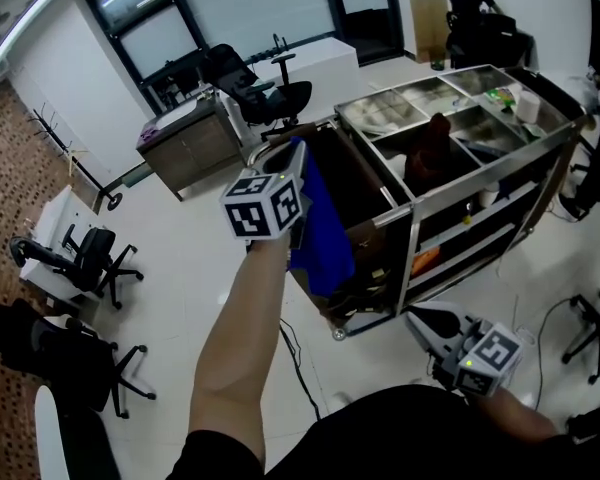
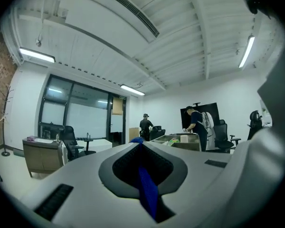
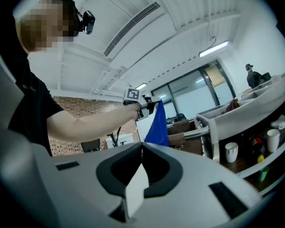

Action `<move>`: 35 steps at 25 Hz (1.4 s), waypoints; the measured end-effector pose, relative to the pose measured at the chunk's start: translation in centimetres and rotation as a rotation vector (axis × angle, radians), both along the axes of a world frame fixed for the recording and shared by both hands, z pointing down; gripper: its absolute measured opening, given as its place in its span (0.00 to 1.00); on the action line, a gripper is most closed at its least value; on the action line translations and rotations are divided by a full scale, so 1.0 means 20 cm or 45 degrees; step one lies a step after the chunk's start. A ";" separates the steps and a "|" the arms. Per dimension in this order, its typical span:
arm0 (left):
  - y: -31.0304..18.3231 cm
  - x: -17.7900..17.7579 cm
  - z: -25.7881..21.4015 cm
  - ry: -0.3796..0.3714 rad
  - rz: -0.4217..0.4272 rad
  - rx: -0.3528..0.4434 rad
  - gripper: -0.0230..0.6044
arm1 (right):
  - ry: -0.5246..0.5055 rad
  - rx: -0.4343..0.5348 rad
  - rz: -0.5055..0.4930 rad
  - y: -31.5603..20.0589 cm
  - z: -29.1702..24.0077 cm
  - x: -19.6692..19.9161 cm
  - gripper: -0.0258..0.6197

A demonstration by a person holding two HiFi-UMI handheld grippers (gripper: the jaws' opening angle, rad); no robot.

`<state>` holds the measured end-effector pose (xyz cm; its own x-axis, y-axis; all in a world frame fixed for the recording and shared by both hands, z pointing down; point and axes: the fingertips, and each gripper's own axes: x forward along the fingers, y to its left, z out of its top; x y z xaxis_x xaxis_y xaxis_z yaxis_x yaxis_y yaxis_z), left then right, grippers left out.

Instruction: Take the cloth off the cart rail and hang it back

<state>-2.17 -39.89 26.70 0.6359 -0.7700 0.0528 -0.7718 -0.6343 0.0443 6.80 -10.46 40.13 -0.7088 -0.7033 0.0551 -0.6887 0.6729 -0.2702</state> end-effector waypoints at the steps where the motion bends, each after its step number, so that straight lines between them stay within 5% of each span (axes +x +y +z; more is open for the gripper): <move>1: -0.06 0.01 0.04 -0.018 -0.008 -0.023 0.05 | 0.013 0.000 0.010 -0.01 0.00 0.02 0.06; 10: -0.36 0.02 0.43 -0.192 -0.039 -0.210 0.06 | -0.053 -0.016 0.105 -0.06 -0.02 0.14 0.06; 13: -0.38 0.02 0.50 -0.185 -0.024 -0.266 0.08 | -0.048 -0.028 0.115 -0.07 -0.01 0.15 0.06; 15: -0.38 0.02 0.51 -0.179 -0.008 -0.273 0.21 | -0.032 -0.031 0.119 -0.07 0.00 0.15 0.06; 19: -0.37 0.01 0.51 -0.189 0.001 -0.262 0.22 | -0.015 -0.033 0.111 -0.09 0.02 0.14 0.06; 22: -0.34 0.02 0.63 -0.213 0.079 -0.451 0.33 | -0.039 -0.016 0.078 -0.08 -0.02 0.10 0.06; 28: -0.28 -0.03 0.71 -0.256 0.090 -0.525 0.33 | 0.010 -0.046 0.081 -0.07 0.03 0.10 0.06; 32: -0.21 -0.03 0.78 -0.238 0.157 -0.672 0.33 | -0.047 -0.016 0.038 -0.06 -0.03 0.04 0.06; 35: -0.17 -0.05 0.77 -0.260 0.157 -0.657 0.33 | 0.001 -0.041 0.042 -0.05 0.02 0.05 0.06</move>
<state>-3.26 -43.25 42.18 0.6570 -0.5325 0.5336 -0.7187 -0.6562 0.2301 7.77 -11.40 40.43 -0.6851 -0.7242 0.0785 -0.7107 0.6408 -0.2904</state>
